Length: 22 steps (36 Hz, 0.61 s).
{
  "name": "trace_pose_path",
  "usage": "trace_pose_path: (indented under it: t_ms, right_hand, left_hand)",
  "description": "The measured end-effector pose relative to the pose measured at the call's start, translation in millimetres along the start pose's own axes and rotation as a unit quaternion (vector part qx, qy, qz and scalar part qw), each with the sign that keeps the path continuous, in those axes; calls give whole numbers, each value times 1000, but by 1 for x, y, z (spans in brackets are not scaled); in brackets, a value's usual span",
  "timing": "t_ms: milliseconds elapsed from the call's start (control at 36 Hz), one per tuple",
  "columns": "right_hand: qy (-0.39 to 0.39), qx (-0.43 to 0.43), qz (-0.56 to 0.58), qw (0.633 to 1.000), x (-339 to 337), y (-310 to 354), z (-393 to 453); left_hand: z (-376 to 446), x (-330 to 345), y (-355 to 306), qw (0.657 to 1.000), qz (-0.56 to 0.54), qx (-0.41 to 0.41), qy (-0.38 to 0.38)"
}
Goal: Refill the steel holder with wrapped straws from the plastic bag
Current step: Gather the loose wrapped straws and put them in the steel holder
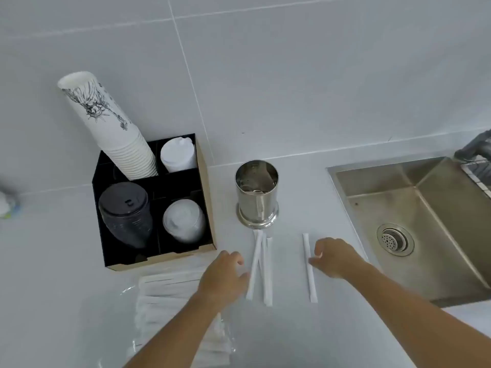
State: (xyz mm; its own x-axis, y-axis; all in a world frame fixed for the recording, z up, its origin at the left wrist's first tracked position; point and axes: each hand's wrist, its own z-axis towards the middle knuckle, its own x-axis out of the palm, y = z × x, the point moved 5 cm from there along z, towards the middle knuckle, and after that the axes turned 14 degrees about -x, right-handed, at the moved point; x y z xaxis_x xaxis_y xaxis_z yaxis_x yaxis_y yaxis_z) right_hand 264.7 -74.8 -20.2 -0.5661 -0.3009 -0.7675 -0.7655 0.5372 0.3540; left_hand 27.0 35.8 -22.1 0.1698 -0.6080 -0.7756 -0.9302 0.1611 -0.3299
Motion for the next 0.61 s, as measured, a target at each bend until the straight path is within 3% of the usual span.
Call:
trace_pose_path:
  t_ms: [139,333,611]
  right_hand:
    - [-33,38,38,998,24,-3,-1]
    - [-51,74,80,993,30,-2,5]
    - [-36,66,7,997,29,7,7]
  left_hand:
    - [-3,19,-11,998,-42,-53,10]
    - [1,30,-20,999,-9,-52,-4]
    - [19,30,-28,993,-56,-102,5]
